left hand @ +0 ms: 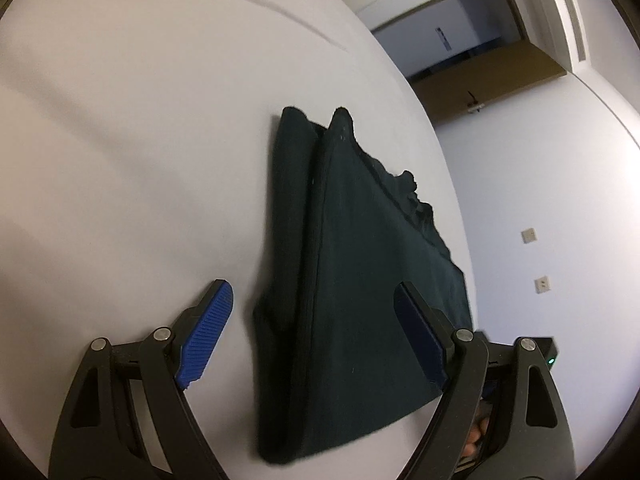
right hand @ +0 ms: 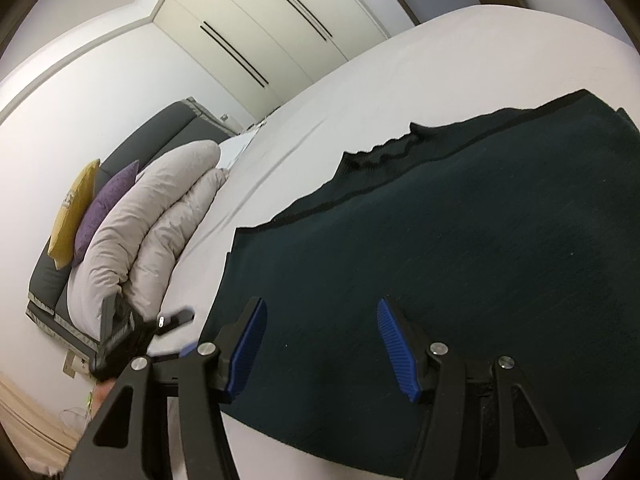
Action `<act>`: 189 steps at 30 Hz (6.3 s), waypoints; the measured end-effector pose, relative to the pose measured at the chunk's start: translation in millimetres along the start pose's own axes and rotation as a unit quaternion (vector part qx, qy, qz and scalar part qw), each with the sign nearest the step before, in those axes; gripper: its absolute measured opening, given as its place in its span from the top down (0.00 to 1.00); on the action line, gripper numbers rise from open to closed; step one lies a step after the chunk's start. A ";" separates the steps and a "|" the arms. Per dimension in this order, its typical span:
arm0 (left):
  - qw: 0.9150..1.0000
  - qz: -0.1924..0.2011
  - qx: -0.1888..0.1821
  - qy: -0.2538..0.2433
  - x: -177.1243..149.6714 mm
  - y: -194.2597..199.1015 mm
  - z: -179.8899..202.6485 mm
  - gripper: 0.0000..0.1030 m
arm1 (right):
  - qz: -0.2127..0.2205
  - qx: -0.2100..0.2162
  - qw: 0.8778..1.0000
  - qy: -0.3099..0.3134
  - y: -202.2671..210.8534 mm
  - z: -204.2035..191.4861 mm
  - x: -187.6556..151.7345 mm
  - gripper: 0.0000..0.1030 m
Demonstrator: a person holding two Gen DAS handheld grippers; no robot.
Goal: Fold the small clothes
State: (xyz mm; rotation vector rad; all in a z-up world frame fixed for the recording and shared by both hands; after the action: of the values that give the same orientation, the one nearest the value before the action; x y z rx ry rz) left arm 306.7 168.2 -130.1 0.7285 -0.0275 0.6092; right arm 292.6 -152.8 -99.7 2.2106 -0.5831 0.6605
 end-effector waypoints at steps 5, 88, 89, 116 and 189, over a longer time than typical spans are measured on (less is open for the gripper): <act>0.998 -0.030 0.035 -0.051 -0.5 -12.5 11.7 0.20 | -0.013 0.006 1.000 0.002 -7.2 -4.4 0.4 0.40; 0.931 0.029 -0.055 -0.360 -144.9 -47.1 256.5 0.83 | -0.130 0.025 0.989 -0.066 45.8 146.9 109.5 0.87; 0.927 0.039 -0.066 -0.368 -151.4 -42.7 260.5 0.83 | -0.129 0.023 0.989 -0.074 46.8 155.5 107.3 0.87; 0.895 -0.038 0.102 -0.433 -175.5 -152.0 231.8 0.83 | -0.120 0.027 0.982 -0.145 46.5 164.9 70.2 0.82; 0.884 -0.045 0.073 -0.459 -196.5 -186.5 222.3 0.83 | -0.002 -0.067 0.993 -0.099 191.5 163.9 20.2 0.61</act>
State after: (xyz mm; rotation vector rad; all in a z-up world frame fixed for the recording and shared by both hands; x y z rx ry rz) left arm 283.6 -181.4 -122.5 1.1075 -0.8306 0.1277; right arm 241.3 -400.0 -83.7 2.1624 -0.7017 0.3902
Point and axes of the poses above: each gripper's, at about its wrist camera, not at the fingertips, and y roughly against the way its jaws point, z to its right, x to its top, the point moved 4 cm from there along -y, roughly the way its jaws point, and after that the axes turned 3 degrees about y, right-handed, at the moved point
